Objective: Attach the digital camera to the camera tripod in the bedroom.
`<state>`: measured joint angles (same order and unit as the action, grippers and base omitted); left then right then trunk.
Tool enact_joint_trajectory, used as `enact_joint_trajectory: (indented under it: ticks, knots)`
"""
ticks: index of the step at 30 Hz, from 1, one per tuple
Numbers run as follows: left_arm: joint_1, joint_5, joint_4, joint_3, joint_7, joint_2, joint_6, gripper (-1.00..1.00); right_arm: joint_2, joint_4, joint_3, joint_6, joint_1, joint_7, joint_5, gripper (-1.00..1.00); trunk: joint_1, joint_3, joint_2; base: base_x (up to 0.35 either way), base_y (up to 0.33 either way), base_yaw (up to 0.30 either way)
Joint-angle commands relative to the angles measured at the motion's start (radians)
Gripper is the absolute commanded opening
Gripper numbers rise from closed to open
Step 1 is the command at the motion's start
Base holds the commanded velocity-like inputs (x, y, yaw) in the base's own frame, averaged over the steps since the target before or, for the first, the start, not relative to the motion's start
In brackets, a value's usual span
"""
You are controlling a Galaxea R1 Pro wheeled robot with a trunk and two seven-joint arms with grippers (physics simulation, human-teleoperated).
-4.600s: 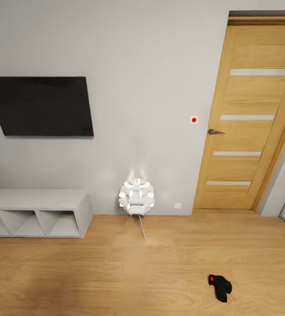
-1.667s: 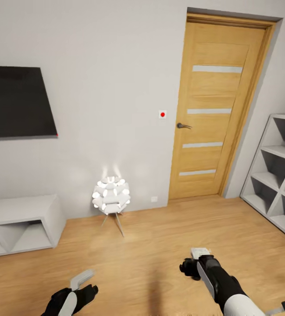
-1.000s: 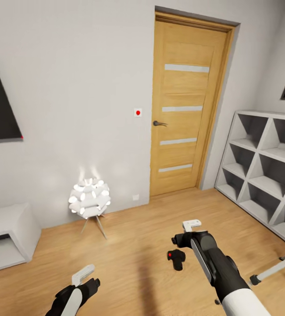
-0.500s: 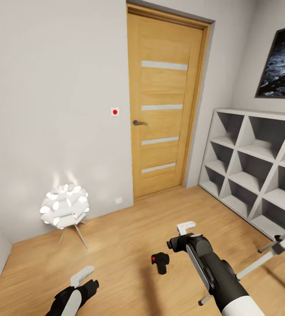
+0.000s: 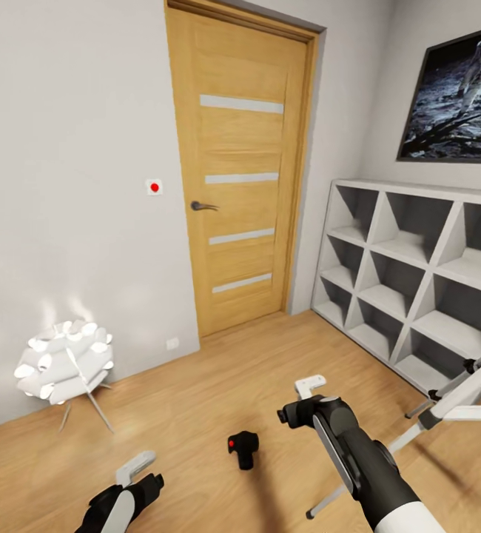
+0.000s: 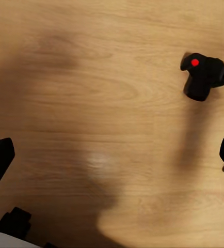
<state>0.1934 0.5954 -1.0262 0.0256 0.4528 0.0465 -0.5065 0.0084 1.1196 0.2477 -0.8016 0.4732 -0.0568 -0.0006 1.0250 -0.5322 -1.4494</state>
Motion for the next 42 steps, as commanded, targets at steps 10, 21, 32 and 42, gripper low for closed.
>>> enact_joint_trajectory:
  ticks: [10, 21, 32, 42]
  knots:
    - [-0.003, 0.013, 0.021, 0.005, 0.007, -0.015, 0.007, 1.00, -0.002, -0.001, 0.002, -0.001, -0.004, -0.063, 0.017, 1.00, 0.000, -0.009, -0.001, 0.012, -0.025, -0.092]
    - [-0.006, 0.014, 0.052, 0.006, 0.007, -0.035, 0.058, 1.00, -0.002, -0.001, 0.042, 0.004, -0.010, -0.073, 0.035, 1.00, 0.000, -0.013, -0.001, 0.126, -0.002, -0.028]
    - [-0.002, 0.043, 0.054, 0.037, 0.011, -0.022, 0.059, 1.00, -0.001, -0.001, 0.058, 0.005, -0.016, -0.073, 0.037, 1.00, 0.000, -0.013, -0.001, 0.132, 0.000, -0.006]
    - [0.016, 0.148, 0.033, 0.079, 0.068, 0.016, 0.057, 1.00, -0.001, 0.006, 0.059, 0.000, -0.016, -0.072, 0.037, 1.00, 0.012, -0.022, -0.022, 0.010, 0.000, 0.000]
